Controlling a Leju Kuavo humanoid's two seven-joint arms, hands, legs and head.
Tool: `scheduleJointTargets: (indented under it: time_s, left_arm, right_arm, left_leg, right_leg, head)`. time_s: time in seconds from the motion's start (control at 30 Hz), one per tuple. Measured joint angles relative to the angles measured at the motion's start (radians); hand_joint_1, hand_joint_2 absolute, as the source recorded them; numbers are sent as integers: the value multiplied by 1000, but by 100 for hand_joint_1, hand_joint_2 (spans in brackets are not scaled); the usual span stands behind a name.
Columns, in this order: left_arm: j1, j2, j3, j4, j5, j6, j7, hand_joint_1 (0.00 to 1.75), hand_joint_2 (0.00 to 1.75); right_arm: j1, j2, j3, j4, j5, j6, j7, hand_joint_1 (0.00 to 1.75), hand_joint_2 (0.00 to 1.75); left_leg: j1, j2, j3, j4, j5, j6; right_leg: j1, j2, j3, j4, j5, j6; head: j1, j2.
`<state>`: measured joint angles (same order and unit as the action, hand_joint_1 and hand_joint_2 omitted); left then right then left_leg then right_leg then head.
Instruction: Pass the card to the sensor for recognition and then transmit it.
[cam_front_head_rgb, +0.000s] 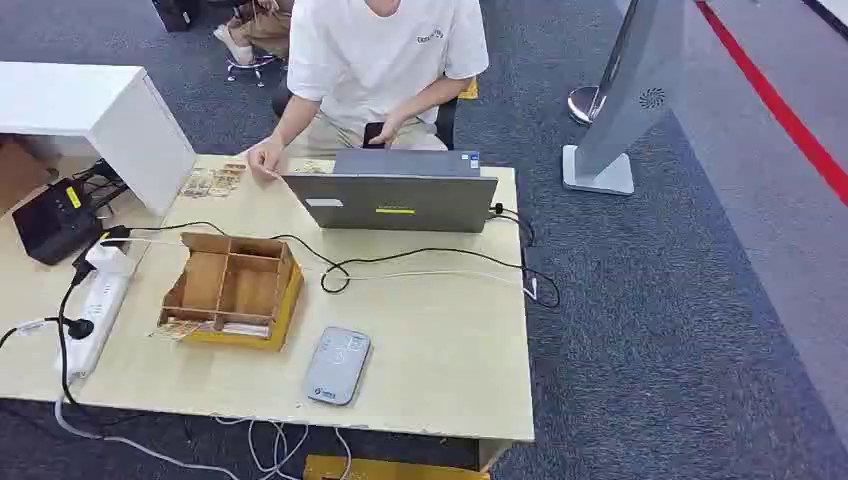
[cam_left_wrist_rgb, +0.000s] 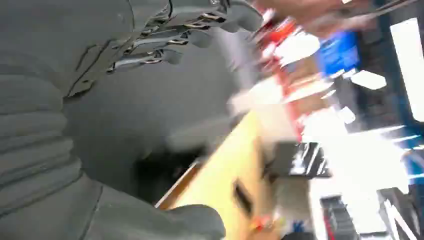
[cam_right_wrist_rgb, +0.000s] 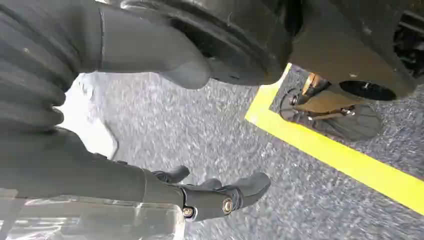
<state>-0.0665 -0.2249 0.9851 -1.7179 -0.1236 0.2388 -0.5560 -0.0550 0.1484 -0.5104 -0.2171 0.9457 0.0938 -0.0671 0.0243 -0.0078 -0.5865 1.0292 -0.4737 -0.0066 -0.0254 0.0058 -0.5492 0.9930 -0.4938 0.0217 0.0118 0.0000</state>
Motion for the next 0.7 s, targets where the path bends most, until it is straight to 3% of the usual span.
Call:
scheduleJointTargets:
  time_s: [0.03, 0.07, 0.17, 0.27, 0.4, 0.57, 0.7]
  left_arm:
    - [-19, 24, -114, -31, -97, 86, 20, 0, 175]
    - [-41, 55, -192, -44, -158, 128, 33, 0, 175]
    - [-77, 116, -377, -63, -211, 198, 42, 0, 175]
    - [-82, 152, -466, -74, -226, 214, 45, 0, 175]
    - [-176, 228, -576, -34, -476, 236, 173, 0, 175]
    - [-393, 361, -702, 252, -941, 241, 433, 0, 175]
    - [-551, 447, -796, 555, -1151, 229, 568, 0, 175]
  right_arm:
    - [-3, 0, 4, 0, 4, 0, -2, 0, 175]
    - [-7, 0, 8, 0, 8, 0, -4, 0, 175]
    - [-13, 1, 19, 0, 15, 0, -5, 0, 175]
    - [-12, 1, 22, 2, 15, 0, -6, 0, 175]
    - [-21, 5, 22, 2, 17, 0, 16, 0, 175]
    - [-42, 25, 20, 3, -6, -41, 53, 0, 175]
    - [-50, 40, 7, 5, -30, -75, 73, 0, 175]
  left_leg:
    - [0, -3, -1, 0, 1, 0]
    - [0, -4, -1, -1, 2, -1]
    - [0, 3, 0, -1, 3, -3]
    - [0, 5, 1, -1, 3, -3]
    - [0, 3, -1, -1, 4, -3]
    - [2, 5, -1, -1, 7, -5]
    - [3, 7, -1, -1, 8, -7]
  right_leg:
    - [0, -3, 2, 0, 1, 0]
    - [0, -3, 3, 1, 2, -1]
    - [0, 3, 2, 1, 5, -3]
    - [0, 5, 1, 1, 5, -3]
    - [1, 3, -1, 1, 5, -3]
    - [2, 6, -2, 2, 9, -5]
    - [2, 9, -2, 3, 10, -5]
  head:
    - [0, 0]
    - [0, 0]
    - [0, 0]
    - [0, 0]
    - [0, 0]
    - [1, 0]
    - [0, 0]
